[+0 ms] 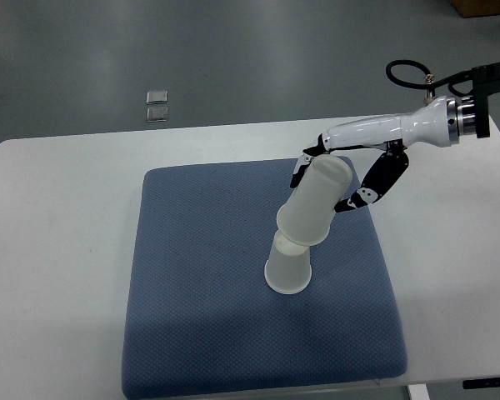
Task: Stack paper cups
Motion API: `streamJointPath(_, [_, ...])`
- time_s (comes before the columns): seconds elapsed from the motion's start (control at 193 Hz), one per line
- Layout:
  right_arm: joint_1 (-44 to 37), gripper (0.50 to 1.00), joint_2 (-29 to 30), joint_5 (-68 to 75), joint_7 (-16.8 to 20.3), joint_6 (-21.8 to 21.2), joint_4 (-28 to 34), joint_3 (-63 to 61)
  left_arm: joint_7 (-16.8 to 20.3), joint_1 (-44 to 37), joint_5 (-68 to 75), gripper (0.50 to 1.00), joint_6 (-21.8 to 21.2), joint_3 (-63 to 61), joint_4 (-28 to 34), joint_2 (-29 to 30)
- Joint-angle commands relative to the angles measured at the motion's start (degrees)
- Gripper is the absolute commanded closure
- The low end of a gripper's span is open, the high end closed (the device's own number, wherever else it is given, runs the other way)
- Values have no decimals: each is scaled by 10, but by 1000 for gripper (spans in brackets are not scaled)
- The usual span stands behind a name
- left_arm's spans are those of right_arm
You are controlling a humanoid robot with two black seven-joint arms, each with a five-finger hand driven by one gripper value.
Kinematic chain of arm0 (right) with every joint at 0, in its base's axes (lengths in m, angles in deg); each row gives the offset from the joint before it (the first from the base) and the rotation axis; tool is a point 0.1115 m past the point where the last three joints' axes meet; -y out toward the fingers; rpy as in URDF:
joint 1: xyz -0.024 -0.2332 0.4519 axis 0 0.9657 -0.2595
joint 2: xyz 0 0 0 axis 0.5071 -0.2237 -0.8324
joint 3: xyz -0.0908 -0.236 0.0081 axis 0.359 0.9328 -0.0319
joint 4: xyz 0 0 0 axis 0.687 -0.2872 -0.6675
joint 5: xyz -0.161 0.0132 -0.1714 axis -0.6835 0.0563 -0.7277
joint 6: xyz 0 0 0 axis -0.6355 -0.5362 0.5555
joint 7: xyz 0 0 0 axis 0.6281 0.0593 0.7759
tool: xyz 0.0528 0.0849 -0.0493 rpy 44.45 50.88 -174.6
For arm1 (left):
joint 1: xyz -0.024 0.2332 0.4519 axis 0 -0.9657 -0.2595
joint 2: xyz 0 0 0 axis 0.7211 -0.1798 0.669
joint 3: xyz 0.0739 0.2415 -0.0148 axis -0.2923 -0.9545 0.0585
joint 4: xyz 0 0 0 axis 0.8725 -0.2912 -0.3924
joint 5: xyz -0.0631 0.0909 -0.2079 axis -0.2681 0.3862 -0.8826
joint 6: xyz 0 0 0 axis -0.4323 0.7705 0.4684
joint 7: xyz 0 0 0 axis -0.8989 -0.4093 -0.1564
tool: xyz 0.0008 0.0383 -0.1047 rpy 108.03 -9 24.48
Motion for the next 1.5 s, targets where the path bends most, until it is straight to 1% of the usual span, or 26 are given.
streamJointPath(0.0, [4, 805, 13, -10, 2, 1, -1, 2, 0, 0, 0, 500, 0, 0, 0, 0])
streamJointPath(0.119, [7, 805, 28, -16, 4, 4, -3, 4, 0, 0, 0, 500, 0, 1, 0, 0])
streamJointPath(0.124, [11, 805, 34, -22, 8, 5, -5, 8, 0, 0, 0, 500, 0, 0, 0, 0])
streamJointPath(0.244, [14, 805, 39, -28, 14, 7, -8, 16, 0, 0, 0, 500, 0, 0, 0, 0])
streamJointPath(0.503, [23, 805, 60, -40, 14, 15, -28, 16, 0, 0, 0, 500, 0, 0, 0, 0])
streamJointPath(0.751, [26, 803, 71, -43, 15, 20, -32, 24, 0, 0, 0, 500, 0, 0, 0, 0])
streamJointPath(0.782, [27, 795, 71, -44, 14, 22, -32, 25, 0, 0, 0, 500, 0, 0, 0, 0])
streamJointPath(0.824, [28, 758, 72, -44, 15, 24, -33, 25, 0, 0, 0, 500, 0, 0, 0, 0])
streamJointPath(0.839, [29, 736, 72, -44, 15, 24, -32, 25, 0, 0, 0, 500, 0, 0, 0, 0])
streamJointPath(0.85, [29, 736, 72, -44, 15, 24, -32, 25, 0, 0, 0, 500, 0, 0, 0, 0])
streamJointPath(0.87, [30, 715, 72, -43, 15, 24, -33, 25, 0, 0, 0, 500, 0, 0, 0, 0])
streamJointPath(0.876, [31, 703, 72, -44, 15, 24, -32, 25, 0, 0, 0, 500, 0, 0, 0, 0])
streamJointPath(0.891, [30, 695, 72, -43, 15, 24, -32, 26, 1, 0, 0, 500, 0, 0, 0, 0])
streamJointPath(0.896, [30, 681, 72, -43, 15, 23, -32, 27, 0, 0, 0, 500, 0, 0, 0, 0])
streamJointPath(0.902, [30, 681, 72, -43, 15, 23, -32, 27, 0, 0, 0, 500, 0, 0, 0, 0])
streamJointPath(0.907, [30, 660, 72, -43, 15, 23, -32, 27, 0, 0, 0, 500, 0, 0, 0, 0])
streamJointPath(0.912, [30, 660, 72, -43, 15, 23, -32, 27, 0, 0, 0, 500, 0, 0, 0, 0])
streamJointPath(0.917, [30, 634, 72, -43, 15, 23, -32, 27, 0, 0, 0, 500, 0, 0, 0, 0])
streamJointPath(0.922, [30, 634, 72, -43, 15, 23, -32, 27, 0, 0, 0, 500, 0, 0, 0, 0])
streamJointPath(0.927, [30, 605, 72, -44, 15, 23, -33, 27, 1, 0, 0, 500, 0, 0, 0, 0])
streamJointPath(0.933, [30, 605, 72, -44, 15, 23, -33, 27, 1, 0, 0, 500, 0, 0, 0, 0])
streamJointPath(0.938, [30, 587, 72, -43, 15, 23, -33, 28, 1, 0, 0, 500, 0, 0, 0, 0])
streamJointPath(0.953, [30, 581, 72, -44, 15, 23, -33, 28, 0, 0, 0, 500, 0, 0, 0, 0])
streamJointPath(1.212, [30, 574, 66, -34, 14, 23, -47, 21, 0, 0, 0, 500, 0, 0, 0, 0])
streamJointPath(1.342, [32, 576, 67, -14, 14, 27, -89, 6, 0, 0, 0, 500, 0, 0, 0, 0])
streamJointPath(1.497, [57, 576, 71, 85, 14, 29, -136, 0, 0, 0, 0, 500, 0, 0, 0, 0])
